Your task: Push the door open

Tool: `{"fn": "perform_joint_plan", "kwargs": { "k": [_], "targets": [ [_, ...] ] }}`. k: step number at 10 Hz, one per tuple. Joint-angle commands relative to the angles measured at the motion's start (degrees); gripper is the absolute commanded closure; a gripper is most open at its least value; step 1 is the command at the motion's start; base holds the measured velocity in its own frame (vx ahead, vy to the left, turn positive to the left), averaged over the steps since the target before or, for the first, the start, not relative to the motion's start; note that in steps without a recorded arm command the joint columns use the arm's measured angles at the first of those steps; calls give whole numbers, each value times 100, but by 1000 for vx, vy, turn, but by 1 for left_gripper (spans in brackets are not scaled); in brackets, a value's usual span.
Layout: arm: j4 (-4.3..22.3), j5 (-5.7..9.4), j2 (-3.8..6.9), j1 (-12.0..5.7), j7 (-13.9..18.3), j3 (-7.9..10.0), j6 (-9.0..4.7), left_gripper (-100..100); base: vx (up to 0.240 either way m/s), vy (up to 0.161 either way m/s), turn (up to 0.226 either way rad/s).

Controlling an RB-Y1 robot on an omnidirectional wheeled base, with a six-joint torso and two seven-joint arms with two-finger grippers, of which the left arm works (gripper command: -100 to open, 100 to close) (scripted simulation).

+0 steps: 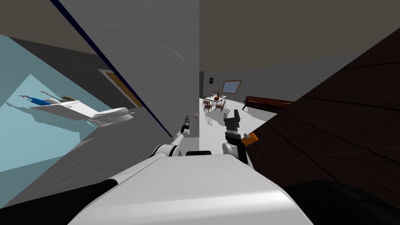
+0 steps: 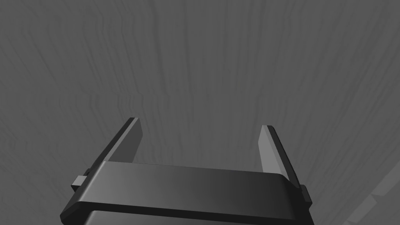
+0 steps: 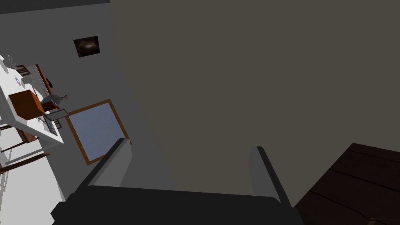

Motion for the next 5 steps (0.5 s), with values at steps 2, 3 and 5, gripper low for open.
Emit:
{"fn": "perform_joint_plan", "kwargs": {
  "k": [2,3,5],
  "targets": [
    [85,-12,-109,-55,76,-92,-30,-100,-116,-82,75],
    [81,-15,-147,-55,90,-115,-24,-100,-126,-131,24],
    [74,-22,-212,-54,113,-154,-13,-100,-153,-136,19]
  ]
}}
